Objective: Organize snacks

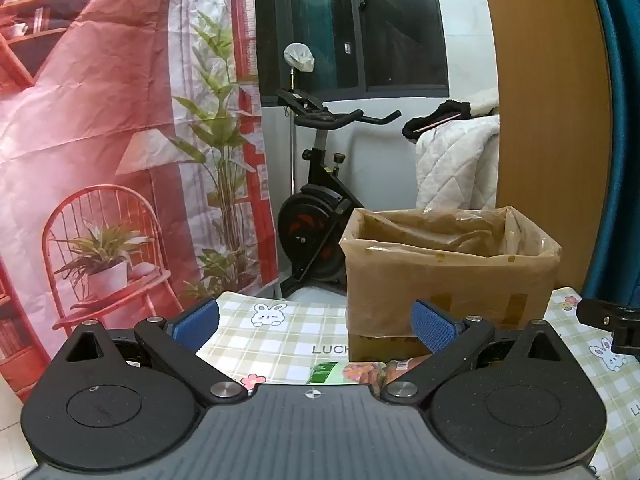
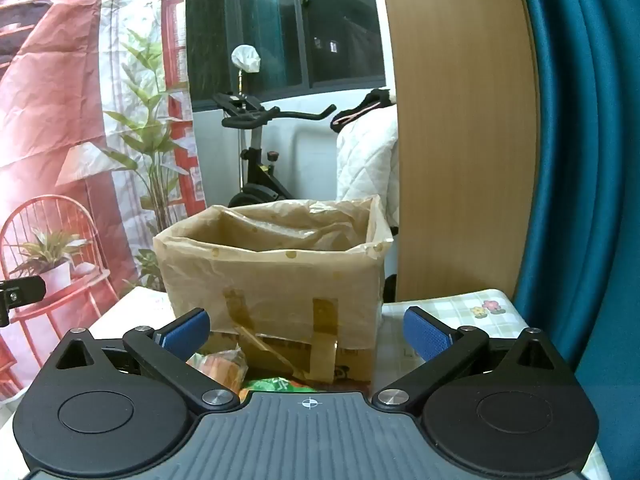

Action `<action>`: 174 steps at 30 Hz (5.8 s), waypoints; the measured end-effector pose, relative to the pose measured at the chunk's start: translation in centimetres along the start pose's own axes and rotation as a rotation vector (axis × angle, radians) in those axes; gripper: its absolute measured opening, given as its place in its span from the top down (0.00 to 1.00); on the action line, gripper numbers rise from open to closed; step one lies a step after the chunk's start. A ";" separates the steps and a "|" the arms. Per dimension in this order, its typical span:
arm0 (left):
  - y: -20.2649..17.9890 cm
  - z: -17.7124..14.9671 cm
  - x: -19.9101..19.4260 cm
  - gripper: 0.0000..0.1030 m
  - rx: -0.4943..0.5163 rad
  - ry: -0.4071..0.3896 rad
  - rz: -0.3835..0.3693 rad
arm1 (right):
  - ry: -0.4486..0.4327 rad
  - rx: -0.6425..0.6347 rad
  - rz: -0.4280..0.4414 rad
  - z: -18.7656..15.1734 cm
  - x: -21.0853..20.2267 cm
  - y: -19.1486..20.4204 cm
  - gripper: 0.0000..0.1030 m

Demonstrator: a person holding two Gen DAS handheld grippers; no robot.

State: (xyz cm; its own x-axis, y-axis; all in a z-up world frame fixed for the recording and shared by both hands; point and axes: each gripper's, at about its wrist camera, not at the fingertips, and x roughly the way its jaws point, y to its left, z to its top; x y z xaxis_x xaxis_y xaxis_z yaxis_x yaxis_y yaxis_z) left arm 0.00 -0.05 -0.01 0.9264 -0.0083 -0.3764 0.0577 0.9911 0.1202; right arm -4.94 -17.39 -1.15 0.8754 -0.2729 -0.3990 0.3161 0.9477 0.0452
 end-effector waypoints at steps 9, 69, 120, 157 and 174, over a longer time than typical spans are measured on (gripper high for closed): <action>0.4 0.0 0.5 0.00 -0.001 0.000 0.010 | -0.002 0.004 0.002 0.0 0.0 -0.1 0.00; -0.5 0.1 -0.3 0.00 0.008 -0.009 -0.001 | -0.012 -0.002 0.000 0.6 -0.6 0.0 0.00; 1.9 -12.8 4.4 0.01 -0.022 0.299 -0.321 | 0.190 -0.022 0.097 -11.0 2.6 4.6 0.01; 0.4 -15.4 6.3 0.33 -0.008 0.321 -0.400 | 0.234 -0.035 0.058 -12.6 3.7 2.1 0.01; 1.5 -14.1 5.3 0.33 -0.056 0.165 -0.281 | 0.281 -0.223 0.070 -14.6 7.5 -0.1 0.03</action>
State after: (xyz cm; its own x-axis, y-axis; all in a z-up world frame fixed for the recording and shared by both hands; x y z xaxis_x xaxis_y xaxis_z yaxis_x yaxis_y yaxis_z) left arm -0.22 3.23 -14.76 0.8041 -0.2657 -0.5319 0.2781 0.9588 -0.0586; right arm -3.75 -17.09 -17.51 0.7478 -0.1795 -0.6392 0.1444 0.9837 -0.1072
